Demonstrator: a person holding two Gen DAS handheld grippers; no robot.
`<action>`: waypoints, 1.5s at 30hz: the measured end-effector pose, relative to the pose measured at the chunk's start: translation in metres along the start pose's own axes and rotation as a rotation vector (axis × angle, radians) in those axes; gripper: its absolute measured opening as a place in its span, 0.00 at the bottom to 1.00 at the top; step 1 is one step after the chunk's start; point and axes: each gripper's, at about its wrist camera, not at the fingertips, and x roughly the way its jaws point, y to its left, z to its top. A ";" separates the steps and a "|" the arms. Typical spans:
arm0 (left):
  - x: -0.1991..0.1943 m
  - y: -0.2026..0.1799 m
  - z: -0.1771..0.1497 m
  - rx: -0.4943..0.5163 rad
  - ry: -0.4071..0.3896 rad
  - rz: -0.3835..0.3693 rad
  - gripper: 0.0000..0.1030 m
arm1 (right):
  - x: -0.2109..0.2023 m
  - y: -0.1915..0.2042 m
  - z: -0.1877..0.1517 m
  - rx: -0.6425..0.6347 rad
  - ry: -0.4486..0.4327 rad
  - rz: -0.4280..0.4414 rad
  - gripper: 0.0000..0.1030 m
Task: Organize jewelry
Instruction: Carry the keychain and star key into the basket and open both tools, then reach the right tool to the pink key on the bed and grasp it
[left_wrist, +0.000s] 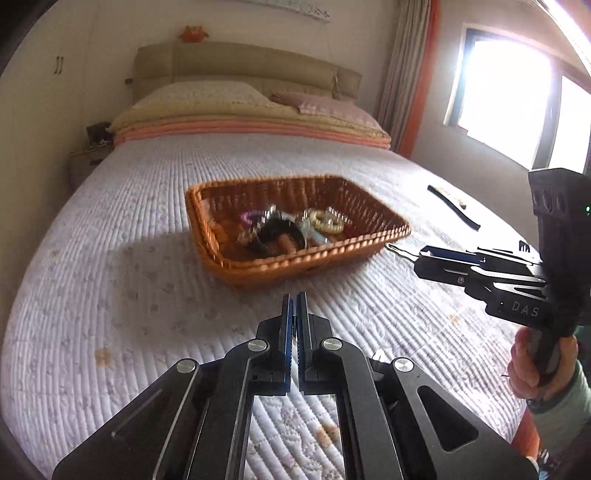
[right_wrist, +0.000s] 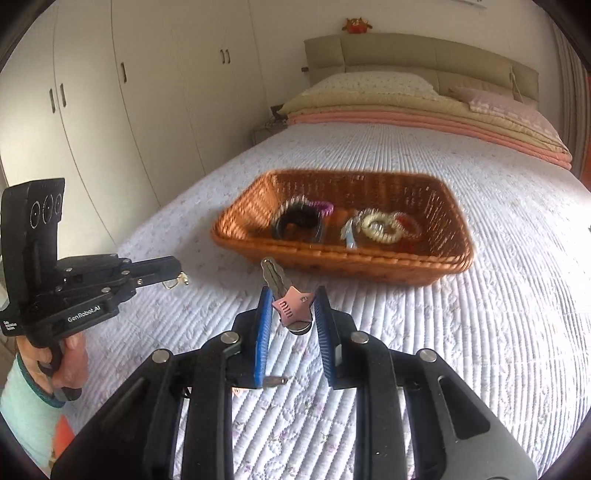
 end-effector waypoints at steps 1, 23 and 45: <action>-0.003 0.000 0.006 0.005 -0.014 0.003 0.00 | -0.004 0.000 0.003 -0.003 -0.013 -0.006 0.20; 0.128 0.031 0.101 -0.016 0.077 0.117 0.00 | 0.127 -0.104 0.100 0.168 0.189 -0.121 0.20; -0.001 -0.008 0.087 -0.024 -0.087 0.062 0.43 | 0.029 -0.058 0.074 0.171 0.082 0.019 0.48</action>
